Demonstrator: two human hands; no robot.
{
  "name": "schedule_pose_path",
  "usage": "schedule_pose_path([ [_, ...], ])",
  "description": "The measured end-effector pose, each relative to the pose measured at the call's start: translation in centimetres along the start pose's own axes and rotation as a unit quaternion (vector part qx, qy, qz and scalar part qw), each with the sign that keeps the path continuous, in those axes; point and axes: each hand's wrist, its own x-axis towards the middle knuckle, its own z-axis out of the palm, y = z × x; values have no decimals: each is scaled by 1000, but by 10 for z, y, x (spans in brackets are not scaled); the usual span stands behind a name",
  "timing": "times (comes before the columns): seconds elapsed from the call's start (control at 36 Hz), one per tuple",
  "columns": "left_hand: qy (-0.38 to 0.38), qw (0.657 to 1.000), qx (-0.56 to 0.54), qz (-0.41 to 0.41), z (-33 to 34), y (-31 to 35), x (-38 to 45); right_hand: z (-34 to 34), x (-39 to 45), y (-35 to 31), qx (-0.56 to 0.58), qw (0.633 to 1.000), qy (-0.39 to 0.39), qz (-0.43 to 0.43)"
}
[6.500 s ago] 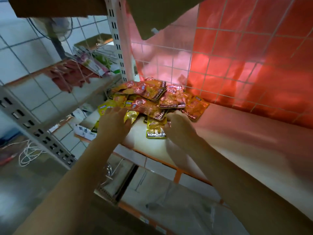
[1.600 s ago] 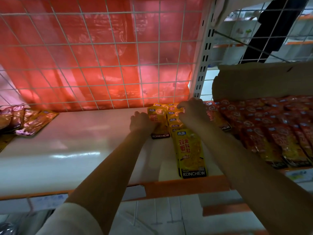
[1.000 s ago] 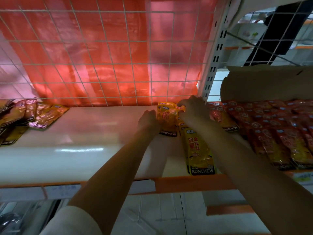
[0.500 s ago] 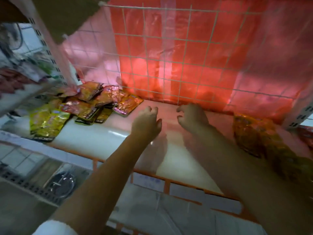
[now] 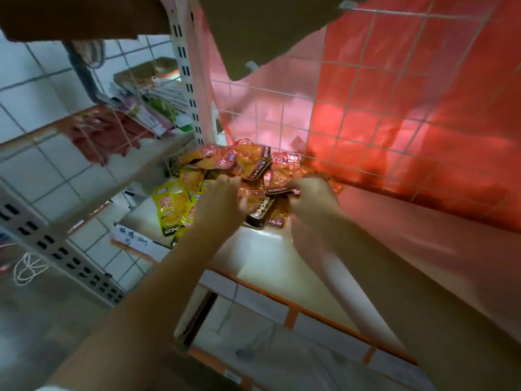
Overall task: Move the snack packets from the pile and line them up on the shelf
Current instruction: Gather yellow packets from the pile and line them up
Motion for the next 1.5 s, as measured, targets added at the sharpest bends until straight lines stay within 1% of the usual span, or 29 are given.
schedule_pose_path([
  [0.06, -6, 1000, 9, -16, -5, -23, 1, 11, 7, -17, 2, 1000, 1, -18],
  [0.14, -25, 997, 4, -68, -10, -53, -2, 28, 16, -35, 5, 999, -5, -38],
  [0.22, -67, 993, 15, -94, -12, -75, -6, 44, 23, -46, 8, 999, -20, -37],
  [0.42, -143, 987, -8, -73, -19, -86, -6, 58, 28, -55, -18, 1000, -1, -24],
  [0.47, -173, 983, -13, -64, -19, -83, -6, 57, 29, -56, -21, 1000, -5, -18],
  [0.56, -192, 979, -1, -65, -16, -78, -7, 56, 30, -56, -21, 1000, -20, -9],
  [0.69, -193, 976, -32, -92, -15, -74, -6, 57, 33, -57, -14, 999, -49, 13],
  [0.83, -190, 972, -88, -106, -16, -73, -7, 57, 34, -58, 33, 995, -81, 55],
  [1.11, -104, 972, -164, -134, -17, -68, -21, 57, 17, -49, 81, 987, -86, 110],
  [1.17, -89, 963, -212, -142, -17, -69, -22, 56, 11, -48, 109, 985, -79, 106],
  [1.28, -67, 920, -351, -159, -18, -69, -28, 50, 1, -46, 203, 970, -72, 109],
  [1.42, -41, 877, -451, -161, -15, -57, -32, 48, -10, -33, 331, 933, -38, 135],
  [1.5, -33, 851, -496, -169, -12, -39, -32, 45, -19, -22, 348, 924, 4, 160],
])
